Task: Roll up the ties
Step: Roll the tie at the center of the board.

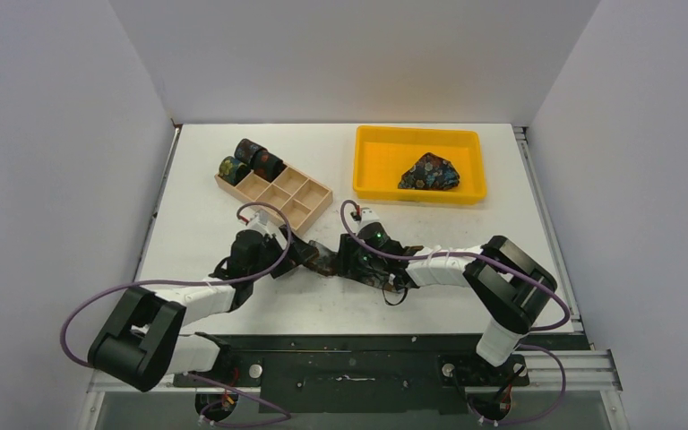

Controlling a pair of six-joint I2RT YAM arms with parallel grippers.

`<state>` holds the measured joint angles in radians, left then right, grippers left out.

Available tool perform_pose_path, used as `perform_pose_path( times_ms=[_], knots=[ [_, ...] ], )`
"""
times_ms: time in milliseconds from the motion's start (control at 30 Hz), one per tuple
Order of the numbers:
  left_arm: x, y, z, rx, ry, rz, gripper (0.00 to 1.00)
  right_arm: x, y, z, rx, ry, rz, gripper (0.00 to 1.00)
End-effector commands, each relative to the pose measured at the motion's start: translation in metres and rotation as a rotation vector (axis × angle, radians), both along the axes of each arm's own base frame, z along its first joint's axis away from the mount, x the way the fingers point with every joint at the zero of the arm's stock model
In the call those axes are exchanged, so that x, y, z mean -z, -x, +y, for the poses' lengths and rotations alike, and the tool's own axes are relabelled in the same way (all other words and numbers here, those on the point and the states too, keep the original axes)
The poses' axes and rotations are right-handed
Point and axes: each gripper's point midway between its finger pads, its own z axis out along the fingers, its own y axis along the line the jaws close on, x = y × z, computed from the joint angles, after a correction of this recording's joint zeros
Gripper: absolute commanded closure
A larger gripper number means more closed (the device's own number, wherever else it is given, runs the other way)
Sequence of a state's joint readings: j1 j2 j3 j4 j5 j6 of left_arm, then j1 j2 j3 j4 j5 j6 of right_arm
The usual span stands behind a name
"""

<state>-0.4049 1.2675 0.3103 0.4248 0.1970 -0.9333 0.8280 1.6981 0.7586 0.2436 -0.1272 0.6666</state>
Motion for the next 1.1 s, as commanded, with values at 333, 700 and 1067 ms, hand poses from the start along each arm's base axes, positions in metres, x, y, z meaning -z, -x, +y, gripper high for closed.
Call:
perform_pose_path(
  times_ms=[333, 700, 1067],
  knots=[
    [-0.015, -0.017, -0.039, 0.129, -0.006, -0.253, 0.25, 0.012, 0.004, -0.007, -0.023, -0.012, 0.025, 0.57],
    [-0.016, -0.012, -0.040, 0.153, 0.004, -0.306, 0.43, 0.010, 0.002, -0.008, -0.024, -0.025, 0.028, 0.58],
    [-0.009, -0.009, -0.029, 0.115, -0.088, -0.285, 0.90, -0.019, -0.002, -0.009, 0.005, -0.053, 0.003, 0.47]
  ],
)
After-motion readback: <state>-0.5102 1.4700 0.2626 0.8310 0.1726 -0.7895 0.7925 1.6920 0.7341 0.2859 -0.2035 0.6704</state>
